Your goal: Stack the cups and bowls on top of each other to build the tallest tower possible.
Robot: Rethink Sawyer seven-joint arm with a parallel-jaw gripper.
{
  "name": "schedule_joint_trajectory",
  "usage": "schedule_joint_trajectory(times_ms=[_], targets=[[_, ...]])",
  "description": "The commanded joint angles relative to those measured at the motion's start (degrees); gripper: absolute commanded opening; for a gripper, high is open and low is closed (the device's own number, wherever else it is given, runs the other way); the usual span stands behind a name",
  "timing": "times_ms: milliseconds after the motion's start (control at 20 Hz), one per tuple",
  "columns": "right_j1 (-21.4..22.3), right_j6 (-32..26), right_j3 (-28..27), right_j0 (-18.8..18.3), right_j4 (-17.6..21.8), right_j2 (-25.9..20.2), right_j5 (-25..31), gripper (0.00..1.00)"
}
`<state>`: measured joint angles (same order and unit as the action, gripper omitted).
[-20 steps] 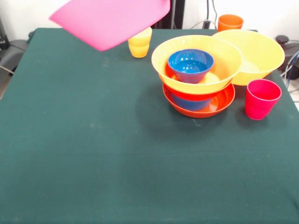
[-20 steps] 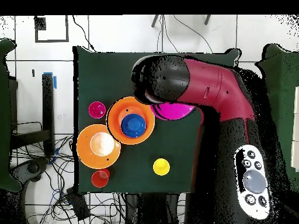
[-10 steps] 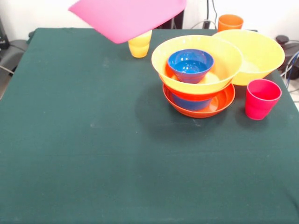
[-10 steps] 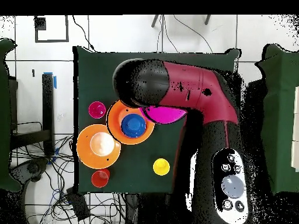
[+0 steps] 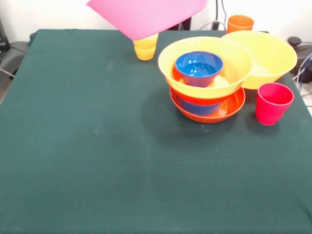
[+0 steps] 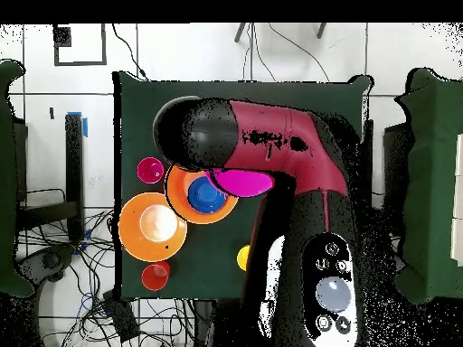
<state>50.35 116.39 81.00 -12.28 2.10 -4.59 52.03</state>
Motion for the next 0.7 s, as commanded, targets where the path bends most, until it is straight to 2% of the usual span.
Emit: schedule_joint_trajectory(times_ms=[50,700], targets=[[-2.25,11.21,1.77,2.2,-0.27,1.23,0.76,0.0],[-4.1,16.6,0.45,7.07,-0.3,4.43,-0.38,0.0]])
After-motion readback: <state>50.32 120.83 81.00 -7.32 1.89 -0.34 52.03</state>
